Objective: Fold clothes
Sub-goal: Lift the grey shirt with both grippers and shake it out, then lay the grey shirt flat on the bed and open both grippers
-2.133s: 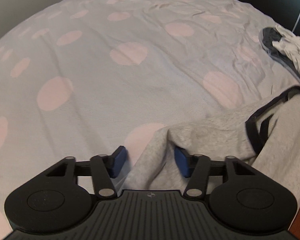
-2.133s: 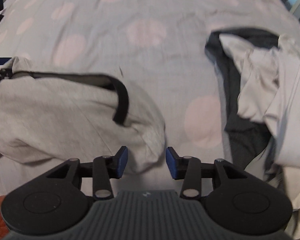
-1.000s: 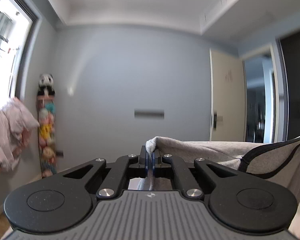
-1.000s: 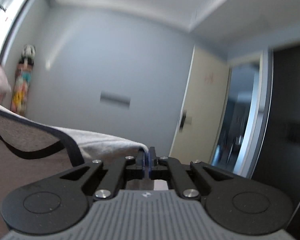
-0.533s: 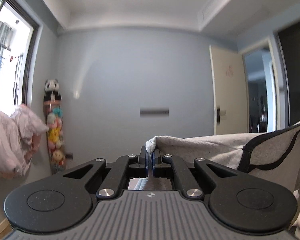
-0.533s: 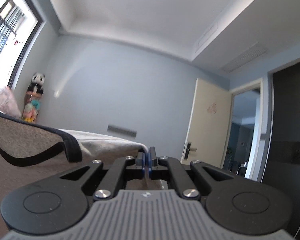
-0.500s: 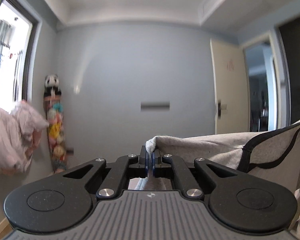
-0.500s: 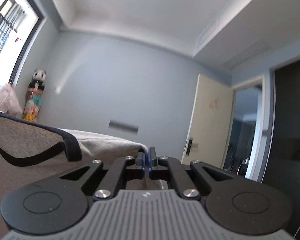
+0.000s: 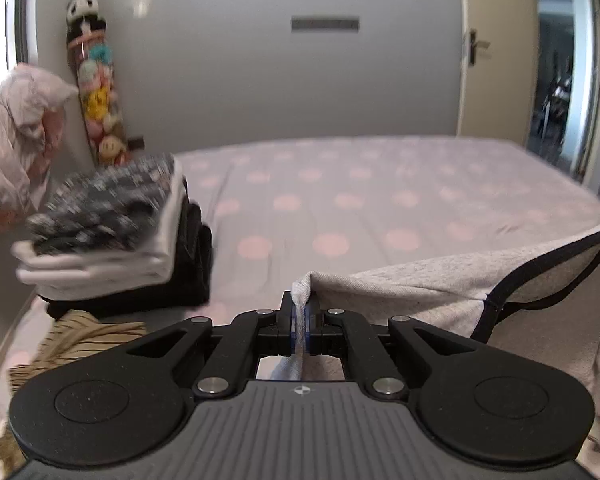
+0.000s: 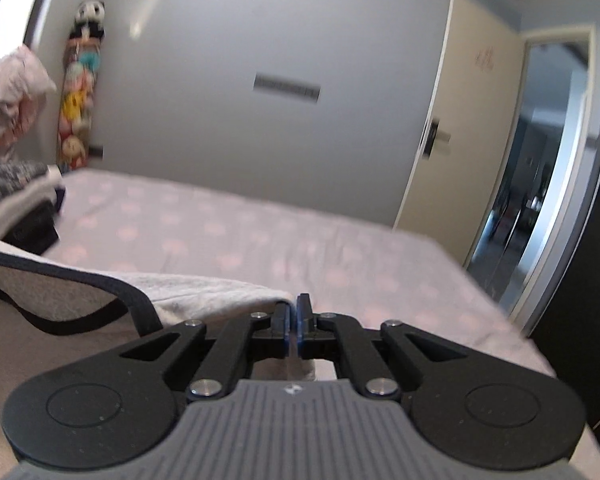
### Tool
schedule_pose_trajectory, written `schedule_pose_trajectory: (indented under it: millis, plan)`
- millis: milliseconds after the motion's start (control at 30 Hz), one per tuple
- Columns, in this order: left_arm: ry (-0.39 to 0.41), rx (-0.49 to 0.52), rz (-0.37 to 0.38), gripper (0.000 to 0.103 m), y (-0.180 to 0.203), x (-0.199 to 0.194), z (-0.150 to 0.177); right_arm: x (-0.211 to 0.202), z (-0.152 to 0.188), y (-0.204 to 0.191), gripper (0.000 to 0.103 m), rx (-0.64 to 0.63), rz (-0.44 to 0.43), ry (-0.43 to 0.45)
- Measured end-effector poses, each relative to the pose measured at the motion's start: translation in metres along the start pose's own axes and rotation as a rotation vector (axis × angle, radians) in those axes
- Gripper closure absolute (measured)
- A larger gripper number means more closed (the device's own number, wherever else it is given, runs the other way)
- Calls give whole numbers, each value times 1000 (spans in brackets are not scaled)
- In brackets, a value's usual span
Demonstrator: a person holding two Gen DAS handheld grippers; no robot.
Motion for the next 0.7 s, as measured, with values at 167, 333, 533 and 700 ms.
schedule_pose_trajectory:
  millis: [167,333,533,700]
  plan:
    - [-104,-18,0,98,1,96,15,109,26,-24,99,22,-10,-118]
    - [-227,-43,10,98,-7,182,42,175,62,-42,99,30,-27,-227]
    - [-286,-44,38,95,-12,230,77,249,106,-63,99,39,-48,-356]
    - [-238,-40,37,80,-14,231,76,288,131,-73,96,63,-58,-430]
Point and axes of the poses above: each gripper's, at about its wrist camera, not at the fingertips, and x roughly the way its jaws point, y to its right, z to its underside, the point moved 7 cm from there along x, roughly the way its jaws point, and after that the axes turned 7 degrees about z, right-handed, at the moved point
